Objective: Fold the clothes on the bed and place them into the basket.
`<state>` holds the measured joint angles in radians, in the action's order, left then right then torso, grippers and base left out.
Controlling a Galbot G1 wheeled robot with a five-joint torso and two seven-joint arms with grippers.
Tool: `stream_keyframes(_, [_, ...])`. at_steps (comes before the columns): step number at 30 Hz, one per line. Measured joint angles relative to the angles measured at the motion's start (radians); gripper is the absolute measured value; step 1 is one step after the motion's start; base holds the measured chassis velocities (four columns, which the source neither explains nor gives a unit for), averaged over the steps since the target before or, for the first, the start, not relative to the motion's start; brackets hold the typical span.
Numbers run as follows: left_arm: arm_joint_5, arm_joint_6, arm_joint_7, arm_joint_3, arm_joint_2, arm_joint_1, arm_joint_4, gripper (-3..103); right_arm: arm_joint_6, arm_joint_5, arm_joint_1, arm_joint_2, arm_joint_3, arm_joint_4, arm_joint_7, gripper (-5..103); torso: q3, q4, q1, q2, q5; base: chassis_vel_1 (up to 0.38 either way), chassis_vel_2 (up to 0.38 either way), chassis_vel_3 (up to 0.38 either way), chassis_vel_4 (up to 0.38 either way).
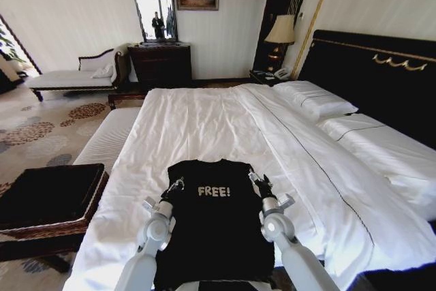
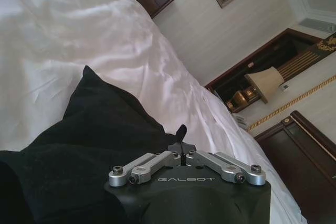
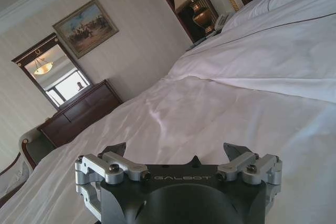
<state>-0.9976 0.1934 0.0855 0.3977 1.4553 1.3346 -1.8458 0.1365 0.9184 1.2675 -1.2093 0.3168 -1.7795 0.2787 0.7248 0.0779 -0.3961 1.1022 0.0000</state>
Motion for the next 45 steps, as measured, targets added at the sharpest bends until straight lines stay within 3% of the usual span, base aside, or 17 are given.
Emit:
stream_keyframes(8, [0.029, 0.002, 0.002, -0.014, 0.007, 0.025, -0.003, -1, 0.003, -0.010, 0.001, 0.003, -0.001, 0.009, -0.003, 100, 0.000, 0.0000, 0.000, 0.000, 0.0000, 0.000, 0.000, 0.000, 0.000])
stream_keyframes(10, [0.031, 0.002, 0.002, -0.013, 0.006, 0.032, -0.007, 4, 0.003, -0.011, 0.001, 0.003, -0.002, 0.009, -0.003, 100, 0.000, 0.0000, 0.000, 0.000, 0.0000, 0.000, 0.000, 0.000, 0.000])
stream_keyframes(15, [0.026, 0.005, -0.010, -0.002, 0.003, 0.067, -0.052, 26, 0.004, -0.012, -0.004, 0.003, -0.005, 0.011, -0.003, 100, 0.000, 0.0000, 0.000, 0.000, -0.0001, 0.000, 0.000, 0.000, 0.000])
stream_keyframes(16, [0.026, 0.005, -0.010, -0.002, 0.003, 0.067, -0.052, 26, 0.004, -0.012, -0.004, 0.003, -0.005, 0.011, -0.003, 100, 0.000, 0.0000, 0.000, 0.000, -0.0001, 0.000, 0.000, 0.000, 0.000])
stream_keyframes(19, [0.023, 0.011, -0.029, 0.007, 0.000, 0.099, -0.100, 42, 0.004, -0.012, -0.010, 0.003, -0.009, 0.016, -0.004, 100, 0.000, -0.0001, 0.000, 0.000, 0.0000, 0.000, 0.000, 0.000, 0.000])
stream_keyframes(21, [0.024, 0.011, -0.029, 0.013, 0.000, 0.106, -0.108, 42, 0.004, -0.012, -0.011, 0.004, -0.010, 0.018, -0.004, 100, 0.000, 0.0000, 0.000, 0.000, 0.0000, 0.000, 0.000, 0.000, 0.000])
stream_keyframes(22, [0.021, 0.011, -0.029, 0.024, -0.002, 0.112, -0.113, 47, 0.004, -0.012, -0.015, 0.008, -0.013, 0.022, -0.004, 100, 0.000, 0.0000, 0.000, 0.000, 0.0000, 0.000, 0.000, 0.000, 0.000])
stream_keyframes(27, [0.015, 0.006, -0.019, 0.074, -0.037, 0.137, -0.100, 69, 0.006, -0.012, -0.025, 0.043, -0.020, 0.038, -0.007, 100, 0.000, -0.0003, 0.000, 0.000, -0.0001, 0.000, 0.000, 0.000, 0.000])
stream_keyframes(31, [0.016, 0.003, -0.023, 0.084, -0.063, 0.150, -0.077, 80, 0.006, -0.012, -0.013, 0.052, -0.008, 0.026, -0.008, 100, 0.000, 0.0002, 0.000, 0.000, -0.0003, 0.000, 0.000, 0.000, 0.000])
stream_keyframes(35, [0.079, 0.004, -0.024, 0.079, -0.056, 0.165, -0.050, 98, 0.007, -0.017, -0.005, 0.050, -0.010, 0.022, -0.008, 100, 0.000, 0.0000, 0.000, 0.000, -0.0002, 0.000, 0.000, 0.000, 0.000])
stream_keyframes(45, [0.148, -0.008, -0.022, 0.092, -0.061, 0.257, -0.082, 100, 0.010, -0.013, -0.021, 0.083, -0.009, 0.043, -0.007, 100, 0.000, -0.0001, 0.000, 0.000, -0.0001, 0.000, 0.000, 0.000, 0.000])
